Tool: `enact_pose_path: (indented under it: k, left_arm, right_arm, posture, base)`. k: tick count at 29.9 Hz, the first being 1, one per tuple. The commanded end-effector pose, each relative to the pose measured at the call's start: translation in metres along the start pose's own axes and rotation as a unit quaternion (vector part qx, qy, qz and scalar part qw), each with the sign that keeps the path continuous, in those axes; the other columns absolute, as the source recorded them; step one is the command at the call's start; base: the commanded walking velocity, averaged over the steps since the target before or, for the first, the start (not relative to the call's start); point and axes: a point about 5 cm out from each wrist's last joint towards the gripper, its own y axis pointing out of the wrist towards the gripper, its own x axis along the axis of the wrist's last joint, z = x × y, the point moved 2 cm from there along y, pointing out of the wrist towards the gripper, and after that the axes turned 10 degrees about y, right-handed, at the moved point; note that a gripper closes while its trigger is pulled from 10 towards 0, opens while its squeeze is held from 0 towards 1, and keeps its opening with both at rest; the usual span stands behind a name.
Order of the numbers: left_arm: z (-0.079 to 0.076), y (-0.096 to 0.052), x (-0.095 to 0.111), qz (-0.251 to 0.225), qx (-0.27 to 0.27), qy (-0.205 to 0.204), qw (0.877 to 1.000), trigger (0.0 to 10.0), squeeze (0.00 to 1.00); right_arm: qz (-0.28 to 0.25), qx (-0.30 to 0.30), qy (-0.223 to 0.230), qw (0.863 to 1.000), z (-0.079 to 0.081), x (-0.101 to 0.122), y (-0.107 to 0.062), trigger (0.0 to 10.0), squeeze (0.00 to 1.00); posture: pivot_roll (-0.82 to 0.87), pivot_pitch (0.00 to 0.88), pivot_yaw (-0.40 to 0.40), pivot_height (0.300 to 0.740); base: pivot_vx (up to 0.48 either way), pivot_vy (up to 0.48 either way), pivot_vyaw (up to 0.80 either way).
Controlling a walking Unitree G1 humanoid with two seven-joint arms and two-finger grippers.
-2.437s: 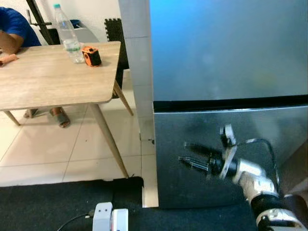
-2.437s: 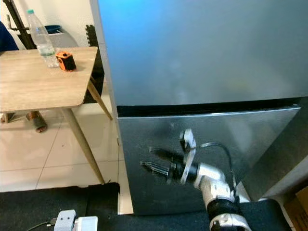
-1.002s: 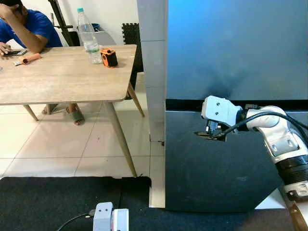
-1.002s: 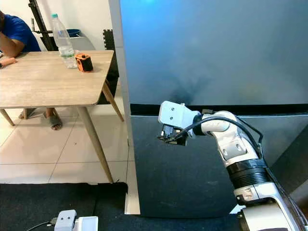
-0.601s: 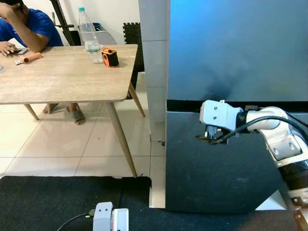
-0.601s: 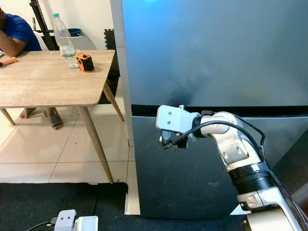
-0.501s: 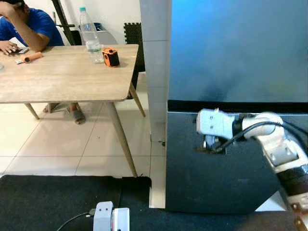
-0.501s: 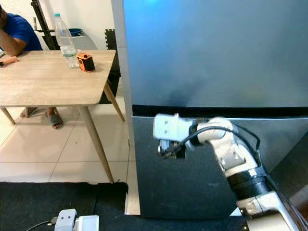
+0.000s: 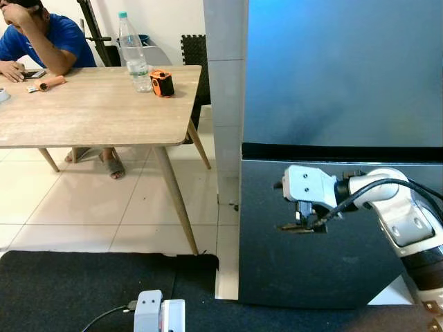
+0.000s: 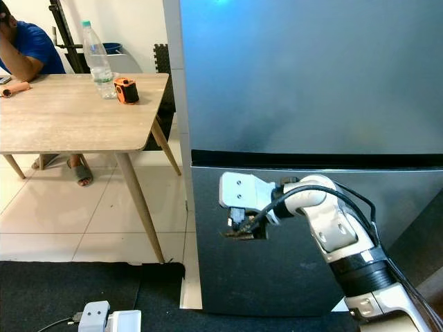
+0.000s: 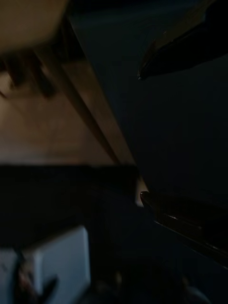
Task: Restocking fridge
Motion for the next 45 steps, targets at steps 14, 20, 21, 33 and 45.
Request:
enact_pose_path:
  k: [14,20,21,33,45]
  left_arm:
    - [0.001,-0.001,-0.003,0.002,0.005,-0.009,1.000,10.0,0.00]
    - [0.001,-0.001,-0.004,0.003,0.005,-0.010,1.000,10.0,0.00]
    - [0.001,-0.001,-0.004,0.002,0.005,-0.010,1.000,10.0,0.00]
    - [0.002,-0.001,-0.003,0.002,0.006,-0.010,1.000,10.0,0.00]
    - [0.001,0.000,-0.001,0.000,0.005,-0.011,1.000,10.0,0.00]
  right_arm:
    - [0.044,-0.115,0.018,0.992,-0.026,-0.014,0.014,10.0,0.00]
    - [0.127,-0.123,0.005,0.984,-0.026,-0.038,0.014,10.0,0.00]
    - [0.136,-0.116,0.001,0.984,-0.024,-0.041,0.013,10.0,0.00]
    - [0.143,0.020,-0.002,0.990,0.011,-0.044,0.006,10.0,0.00]
    - [0.101,0.088,0.018,0.991,0.027,-0.029,-0.002,10.0,0.00]
  posture:
    - [-0.06,0.000,0.004,0.740]
    - [-0.06,0.000,0.003,0.740]
    - [-0.06,0.000,0.002,0.740]
    - [-0.06,0.000,0.001,0.740]
    - [-0.06,0.000,0.000,0.740]
  base:
    - [0.000,0.000,0.00]
    - [0.000,0.000,0.00]
    - [0.000,0.000,0.00]
    - [0.000,0.000,0.00]
    - [0.000,0.000,0.00]
